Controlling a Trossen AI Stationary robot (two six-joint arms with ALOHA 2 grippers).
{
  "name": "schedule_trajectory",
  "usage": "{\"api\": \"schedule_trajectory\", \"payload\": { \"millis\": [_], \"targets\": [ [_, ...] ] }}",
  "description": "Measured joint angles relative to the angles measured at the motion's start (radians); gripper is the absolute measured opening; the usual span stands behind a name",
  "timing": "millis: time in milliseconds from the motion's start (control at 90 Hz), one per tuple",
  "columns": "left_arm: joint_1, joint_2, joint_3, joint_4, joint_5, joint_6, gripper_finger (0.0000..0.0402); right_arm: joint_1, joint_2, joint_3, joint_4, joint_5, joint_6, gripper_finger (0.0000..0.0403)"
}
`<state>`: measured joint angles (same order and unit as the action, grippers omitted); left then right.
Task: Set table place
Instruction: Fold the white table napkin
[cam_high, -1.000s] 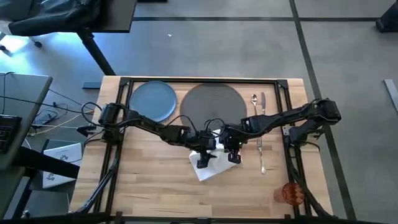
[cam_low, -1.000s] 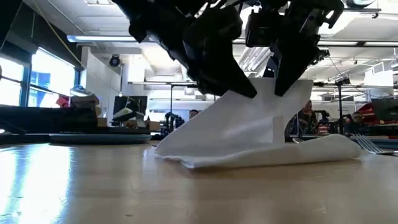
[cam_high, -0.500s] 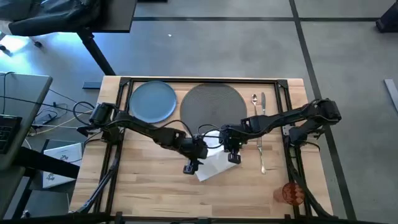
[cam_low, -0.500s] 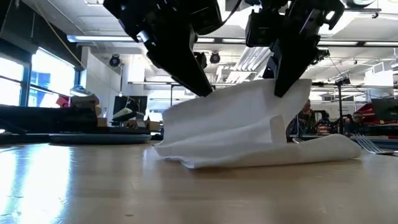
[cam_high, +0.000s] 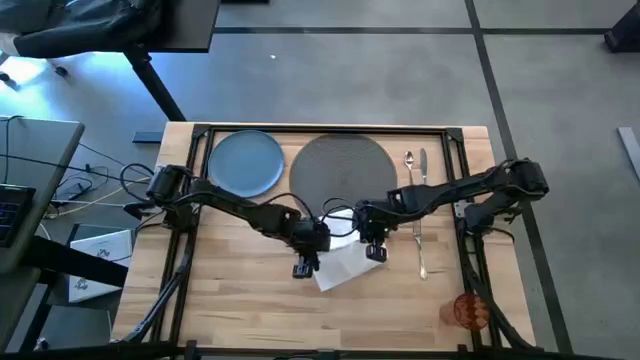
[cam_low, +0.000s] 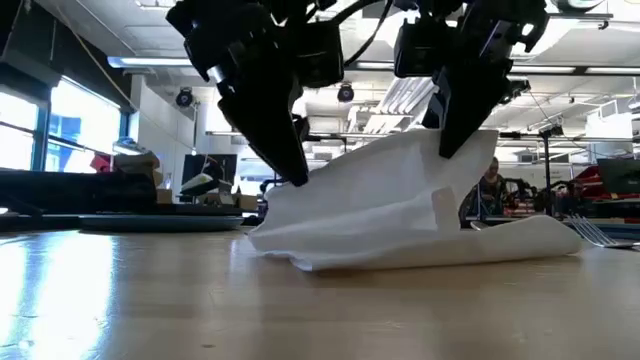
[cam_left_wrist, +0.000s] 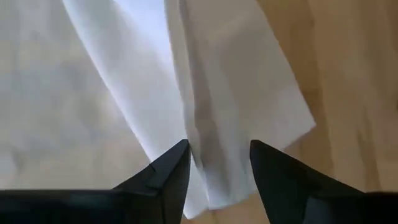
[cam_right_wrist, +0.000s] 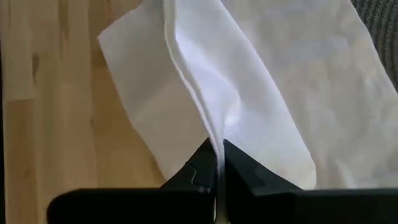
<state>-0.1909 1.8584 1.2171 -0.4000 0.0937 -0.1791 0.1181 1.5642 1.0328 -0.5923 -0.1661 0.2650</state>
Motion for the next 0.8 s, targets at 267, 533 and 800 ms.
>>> {"api": "schedule_trajectory", "payload": {
  "millis": [267,533,800],
  "targets": [
    [0.004,0.023,0.0,0.002,0.035,-0.086,0.0065,0.0,0.0,0.0,0.003,0.002,0.004,0.0],
    [0.012,0.048,-0.001,-0.012,0.104,-0.211,0.0004,0.0,0.0,0.0,0.001,0.008,0.007,0.0],
    [-0.018,-0.038,0.09,-0.188,-0.073,-0.254,0.0,-0.004,-0.015,0.018,-0.097,0.007,0.116,0.0]
  ]
}}
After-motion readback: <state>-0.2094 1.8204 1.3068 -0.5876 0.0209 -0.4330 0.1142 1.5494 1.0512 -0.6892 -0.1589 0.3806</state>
